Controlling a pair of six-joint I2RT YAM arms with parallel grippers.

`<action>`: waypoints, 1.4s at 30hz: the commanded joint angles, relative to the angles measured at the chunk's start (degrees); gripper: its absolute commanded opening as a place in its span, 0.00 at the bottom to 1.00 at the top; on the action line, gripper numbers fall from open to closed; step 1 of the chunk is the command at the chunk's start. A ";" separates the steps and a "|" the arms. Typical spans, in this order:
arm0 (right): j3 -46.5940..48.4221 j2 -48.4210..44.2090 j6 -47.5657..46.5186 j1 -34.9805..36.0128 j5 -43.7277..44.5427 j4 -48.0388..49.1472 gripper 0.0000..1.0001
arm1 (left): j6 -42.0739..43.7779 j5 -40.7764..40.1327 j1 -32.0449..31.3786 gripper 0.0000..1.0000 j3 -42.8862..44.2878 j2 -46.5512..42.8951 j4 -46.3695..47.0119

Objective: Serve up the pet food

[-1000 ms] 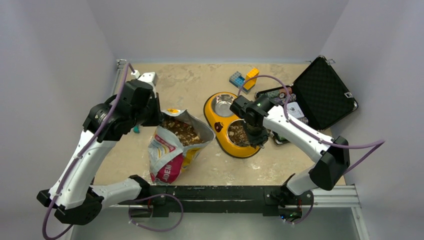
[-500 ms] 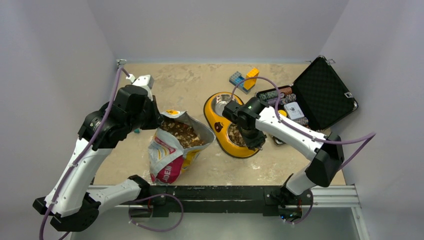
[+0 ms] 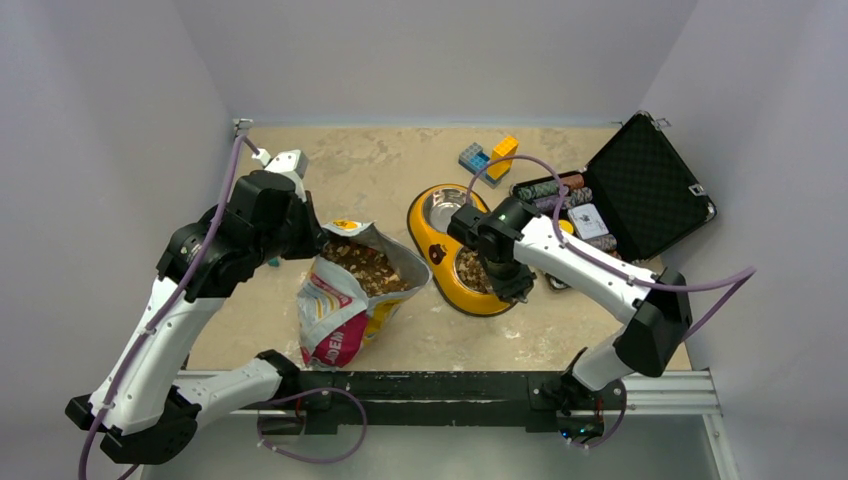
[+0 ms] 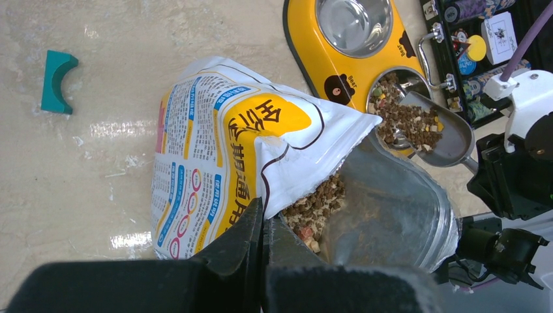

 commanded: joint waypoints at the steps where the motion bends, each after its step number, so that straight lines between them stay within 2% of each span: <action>1: 6.18 -2.93 1.10 0.21 1.27 -0.51 0.00 | -1.95 1.08 0.10 0.00 2.50 -3.55 14.70; 9: -0.80 -1.62 1.38 0.09 1.81 1.40 0.00 | -1.99 1.06 0.14 0.00 2.36 -3.80 14.75; 16: 5.53 -3.09 1.80 0.61 1.76 -0.81 0.00 | -2.12 1.29 0.08 0.00 2.14 -3.71 14.94; 23: -1.54 -3.18 1.40 -0.47 1.35 1.56 0.00 | -2.09 1.30 0.13 0.00 2.22 -3.78 14.90; 30: 5.25 -4.75 1.88 -0.08 1.51 -0.97 0.00 | -2.26 1.38 0.16 0.00 2.17 -3.86 14.89; 37: -2.90 -5.15 1.24 -1.57 1.87 2.08 0.00 | -2.24 1.45 0.10 0.00 2.32 -3.92 14.87; 42: 4.35 -6.21 1.48 -0.98 1.73 -0.67 0.00 | -2.50 1.63 0.13 0.00 1.72 -4.14 14.99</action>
